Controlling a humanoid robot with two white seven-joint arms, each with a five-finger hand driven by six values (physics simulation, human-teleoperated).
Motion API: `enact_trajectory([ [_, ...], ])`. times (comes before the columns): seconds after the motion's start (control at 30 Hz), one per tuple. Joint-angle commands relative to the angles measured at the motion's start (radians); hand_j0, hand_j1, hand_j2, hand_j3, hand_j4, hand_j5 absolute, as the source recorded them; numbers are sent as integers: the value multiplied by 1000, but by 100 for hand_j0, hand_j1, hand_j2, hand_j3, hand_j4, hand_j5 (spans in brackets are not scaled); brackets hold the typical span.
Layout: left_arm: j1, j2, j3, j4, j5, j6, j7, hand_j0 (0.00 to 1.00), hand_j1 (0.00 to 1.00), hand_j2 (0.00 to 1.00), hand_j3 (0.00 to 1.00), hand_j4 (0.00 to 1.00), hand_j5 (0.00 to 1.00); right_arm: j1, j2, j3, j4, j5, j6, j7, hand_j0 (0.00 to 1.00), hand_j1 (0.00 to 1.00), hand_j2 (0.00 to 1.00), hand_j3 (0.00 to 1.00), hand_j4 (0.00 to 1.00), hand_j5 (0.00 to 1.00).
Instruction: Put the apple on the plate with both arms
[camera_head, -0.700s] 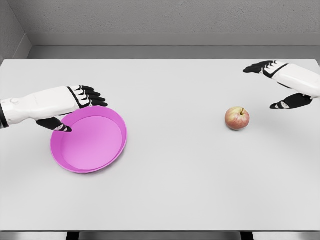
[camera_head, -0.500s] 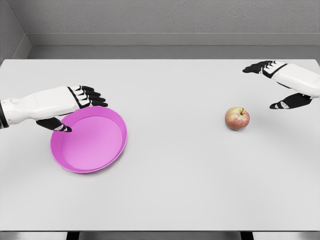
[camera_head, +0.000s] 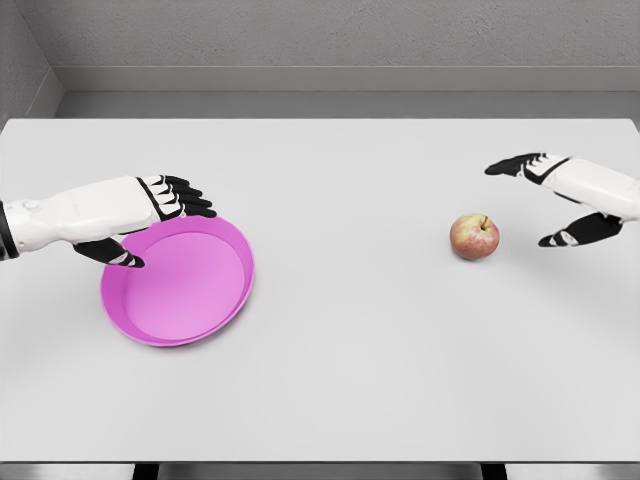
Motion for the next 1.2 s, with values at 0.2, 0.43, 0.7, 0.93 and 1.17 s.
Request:
enact_trajectory([
  [0.2,2,1,0,0,7,1,-1,100,100,100,100,100,100,-9,-11,113,3,-60,3,0,100,100,100,100,100,100],
  [0.43,0,1,0,0,5,1,-1,100,100,100,100,100,100,-12,-10,135,9,-117,3,0,100,100,100,100,100,100],
  [0.7,0,1,0,1,5,1,-1,100,100,100,100,100,100,-78,-3,235,46,-117,49,0,100,100,100,100,100,100],
  [0.93,0,1,0,1,5,1,-1,100,100,100,100,100,100,-137,20,307,130,-113,48,0,100,100,100,100,100,100],
  [1.17,0,1,0,1,5,1,-1,100,100,100,100,100,100,-167,55,354,184,-104,46,0,100,100,100,100,100,100],
])
